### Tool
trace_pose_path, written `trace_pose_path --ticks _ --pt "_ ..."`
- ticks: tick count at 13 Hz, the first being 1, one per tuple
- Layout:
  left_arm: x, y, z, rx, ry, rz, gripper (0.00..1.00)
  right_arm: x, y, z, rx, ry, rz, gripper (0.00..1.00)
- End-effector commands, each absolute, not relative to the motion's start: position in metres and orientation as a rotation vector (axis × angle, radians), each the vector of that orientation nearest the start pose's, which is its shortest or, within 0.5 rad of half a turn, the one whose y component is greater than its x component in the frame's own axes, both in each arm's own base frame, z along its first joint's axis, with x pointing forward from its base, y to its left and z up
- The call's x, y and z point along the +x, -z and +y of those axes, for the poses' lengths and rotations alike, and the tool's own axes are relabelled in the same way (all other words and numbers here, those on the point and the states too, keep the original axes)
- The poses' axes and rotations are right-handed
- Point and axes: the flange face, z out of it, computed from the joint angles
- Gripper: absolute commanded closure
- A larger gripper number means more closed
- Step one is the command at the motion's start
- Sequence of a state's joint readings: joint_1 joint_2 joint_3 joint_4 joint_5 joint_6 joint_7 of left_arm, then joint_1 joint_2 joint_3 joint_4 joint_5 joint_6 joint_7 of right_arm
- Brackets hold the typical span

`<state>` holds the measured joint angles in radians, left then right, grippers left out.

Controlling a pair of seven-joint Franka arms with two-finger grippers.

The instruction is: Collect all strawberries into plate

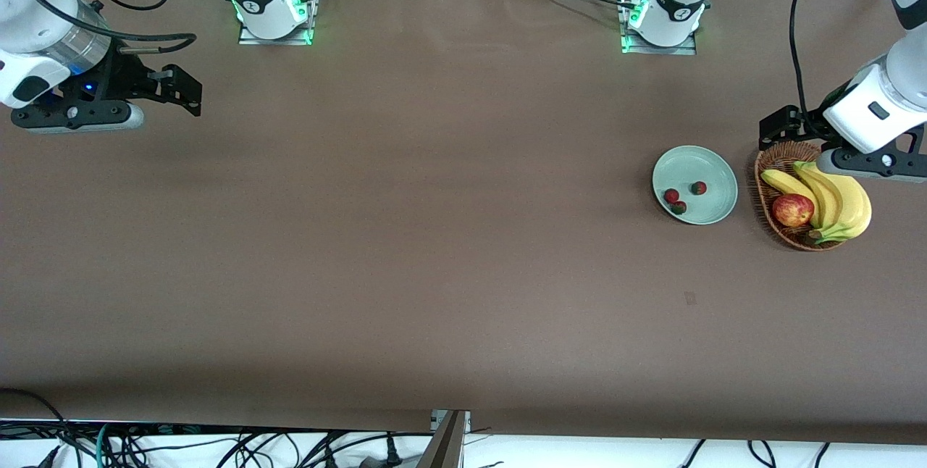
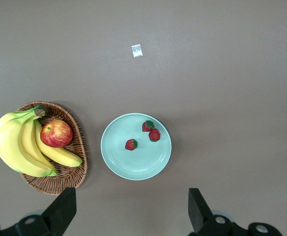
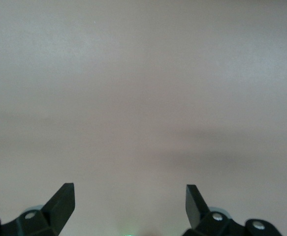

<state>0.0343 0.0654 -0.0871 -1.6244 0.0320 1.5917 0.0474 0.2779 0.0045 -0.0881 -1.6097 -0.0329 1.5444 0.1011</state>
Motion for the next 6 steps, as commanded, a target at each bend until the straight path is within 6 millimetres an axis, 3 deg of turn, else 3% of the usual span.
trace_pose_path --ticks 1,6 --pt "0.565 -0.564 -0.029 -3.143 -0.142 0.173 0.0 0.543 -0.607 0.098 -3.17 -0.111 -0.124 0.01" --pt "0.563 -0.573 -0.014 -3.168 -0.13 0.126 0.0 0.543 -0.608 0.096 -3.17 -0.108 -0.121 0.01"
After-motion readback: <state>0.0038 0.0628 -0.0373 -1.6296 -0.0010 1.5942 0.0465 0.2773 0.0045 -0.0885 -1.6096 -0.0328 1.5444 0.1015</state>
